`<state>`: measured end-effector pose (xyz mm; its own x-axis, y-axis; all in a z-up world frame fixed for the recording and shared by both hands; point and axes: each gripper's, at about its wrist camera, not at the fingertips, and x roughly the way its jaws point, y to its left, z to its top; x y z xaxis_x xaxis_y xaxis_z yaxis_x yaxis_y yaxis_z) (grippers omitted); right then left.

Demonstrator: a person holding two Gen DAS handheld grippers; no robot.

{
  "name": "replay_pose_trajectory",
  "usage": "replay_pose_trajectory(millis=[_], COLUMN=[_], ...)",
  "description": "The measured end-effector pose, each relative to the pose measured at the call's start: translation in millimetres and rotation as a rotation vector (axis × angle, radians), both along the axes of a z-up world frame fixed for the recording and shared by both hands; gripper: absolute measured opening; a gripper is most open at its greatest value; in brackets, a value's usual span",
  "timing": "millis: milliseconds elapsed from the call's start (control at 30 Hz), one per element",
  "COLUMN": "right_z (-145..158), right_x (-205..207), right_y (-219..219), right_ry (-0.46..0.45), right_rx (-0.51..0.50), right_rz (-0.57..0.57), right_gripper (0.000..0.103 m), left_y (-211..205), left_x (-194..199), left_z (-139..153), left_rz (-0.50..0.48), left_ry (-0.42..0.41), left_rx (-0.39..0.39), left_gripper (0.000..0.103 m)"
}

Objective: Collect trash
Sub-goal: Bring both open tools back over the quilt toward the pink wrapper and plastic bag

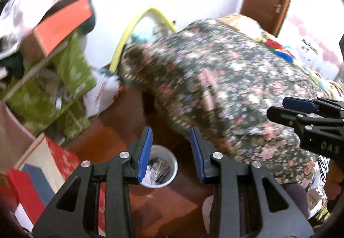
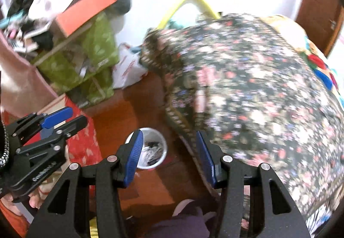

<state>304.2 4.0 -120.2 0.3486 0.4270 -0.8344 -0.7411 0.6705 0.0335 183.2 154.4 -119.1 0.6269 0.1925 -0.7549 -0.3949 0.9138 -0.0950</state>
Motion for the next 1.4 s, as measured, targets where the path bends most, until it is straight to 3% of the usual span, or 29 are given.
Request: replay_pose_trajectory(millis=[367,567,733,833,900,967,1100,1400], right_z=[31,43,49,47,44,41,30,-26], right_x=[61,94,127,145,157,169,194,272], right_y=[-152,-228,-282,-303,-314,-324,-337,-340], right_ry=[-0.137,-0.194,-0.224,-0.22,-0.226,-0.24,-0.261,-0.181], right_rx=[0.005,0.01,0.015,0.006,0.008,0.022,-0.001,-0.033], right_rz=[-0.283,-0.426,-0.552,-0.582,-0.601,-0.616,-0.646,-0.67], right_gripper=[0.047,0.047,0.047,0.047,0.047,0.048,0.078,0.078], left_y=[-111,-174,-215,-235,-247,-256,-266,-265], left_x=[77,126,174,206,227,248,284,343], left_z=[46,54,53,48,42,34,11,-52], left_rz=[-0.206,-0.326,-0.399,-0.428,-0.444,-0.457,-0.455,-0.441], left_ry=[-0.103,-0.147,-0.163,-0.164,-0.149,-0.136,-0.1,-0.036], left_rx=[0.013,0.037,-0.011,-0.023,-0.017,-0.02,-0.007,-0.052], left_gripper=[0.035,0.035,0.035,0.035,0.049,0.051,0.062,0.063])
